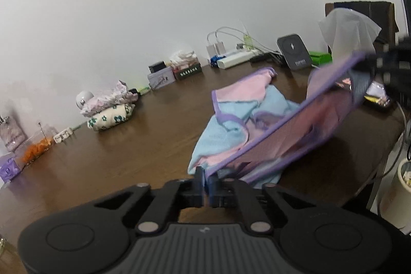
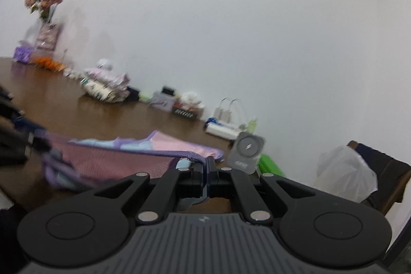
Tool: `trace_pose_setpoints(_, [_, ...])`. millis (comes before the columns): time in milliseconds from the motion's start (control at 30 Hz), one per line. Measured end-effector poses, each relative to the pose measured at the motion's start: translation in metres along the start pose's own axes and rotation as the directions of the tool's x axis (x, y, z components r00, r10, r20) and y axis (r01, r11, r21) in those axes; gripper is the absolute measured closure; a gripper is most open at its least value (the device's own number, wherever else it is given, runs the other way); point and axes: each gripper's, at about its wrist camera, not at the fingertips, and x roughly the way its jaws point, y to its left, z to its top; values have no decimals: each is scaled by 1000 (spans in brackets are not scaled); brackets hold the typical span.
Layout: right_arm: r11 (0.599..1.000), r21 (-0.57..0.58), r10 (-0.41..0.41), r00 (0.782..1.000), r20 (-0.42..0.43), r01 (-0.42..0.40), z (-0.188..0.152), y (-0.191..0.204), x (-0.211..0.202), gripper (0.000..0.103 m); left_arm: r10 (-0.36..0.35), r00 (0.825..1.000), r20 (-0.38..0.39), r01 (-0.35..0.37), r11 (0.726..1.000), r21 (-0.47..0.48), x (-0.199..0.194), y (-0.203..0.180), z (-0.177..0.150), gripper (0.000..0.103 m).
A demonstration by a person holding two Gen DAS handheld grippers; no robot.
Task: Fold clothes
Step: 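Lift the garment with both grippers and shake it out in the air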
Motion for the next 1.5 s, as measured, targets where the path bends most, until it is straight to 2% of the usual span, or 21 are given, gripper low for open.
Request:
trace_pose_setpoints(133, [999,-38,17,999,-47,-19,-5,10,7,101,10,1000,17,-10,999,-39,2,18,11,102])
trace_pose_setpoints(200, [999,-27,21,998,-51,-22,1,8,11,102,10,998,65,-9,1000,-10,7,32,34,102])
trace_pose_setpoints(233, [999,-37,26,999,-31,-27,11,5,14,102,3,993,114,-2,1000,-14,6,42,54,102])
trace_pose_setpoints(300, [995,-95,-5,995,95,14,53,-6,15,102,-18,971,237,31,998,-51,-10,71,111,102])
trace_pose_setpoints(333, [993,-112,-28,983,182,49,83,-17,11,102,-28,950,311,50,997,-63,-27,86,138,102])
trace_pose_setpoints(367, [991,-109,-44,967,249,73,113,-29,3,102,-42,917,396,75,995,-69,-50,103,166,102])
trace_pose_setpoints(400, [990,-103,-59,948,313,95,144,-42,-6,102,-63,892,447,98,994,-55,-66,119,193,102])
trace_pose_setpoints(433, [990,-99,-61,937,344,101,173,-54,-12,102,-85,867,491,119,992,-37,-81,135,220,102])
trace_pose_setpoints(467, [990,-96,-62,927,369,104,203,-67,-18,102,-96,860,502,123,992,-22,-92,151,250,102])
trace_pose_setpoints(567, [994,-72,-41,909,414,77,283,-102,-30,102,-65,859,508,105,993,-49,-119,188,316,102])
trace_pose_setpoints(700, [999,-35,29,898,438,-16,354,-134,-50,102,-79,845,529,115,993,-36,-169,222,365,102])
trace_pose_setpoints(800, [998,-69,30,889,457,2,397,-148,-69,102,-74,819,569,97,995,-11,-212,238,391,102])
trace_pose_setpoints(833, [997,-80,24,886,463,14,409,-152,-74,102,-76,817,572,88,996,6,-222,240,397,102])
trace_pose_setpoints(900, [997,-78,15,879,477,26,429,-161,-83,102,-64,822,565,46,998,45,-230,237,406,102])
trace_pose_setpoints(1000, [996,-92,26,892,451,18,441,-167,-75,102,-70,854,516,13,993,114,-206,231,411,102])
trace_pose_setpoints(1100, [993,-114,42,929,369,1,433,-167,-34,101,-101,905,413,42,988,149,-145,231,410,101])
trace_pose_setpoints(1167, [992,-123,64,955,290,-29,422,-163,12,101,-108,934,339,60,987,148,-93,231,407,101])
trace_pose_setpoints(1233, [990,-130,77,976,205,-51,408,-157,65,101,-88,959,268,48,987,152,-37,229,400,101])
trace_pose_setpoints(1300, [988,-141,87,987,132,-69,391,-145,120,101,-42,979,200,6,984,178,19,223,388,101])
trace_pose_setpoints(1400, [987,-128,111,991,74,-101,369,-127,187,101,8,988,152,-40,977,211,74,218,378,101])
trace_pose_setpoints(1500, [989,-122,96,991,95,-84,365,-116,219,101,29,973,230,-74,979,190,71,225,386,101])
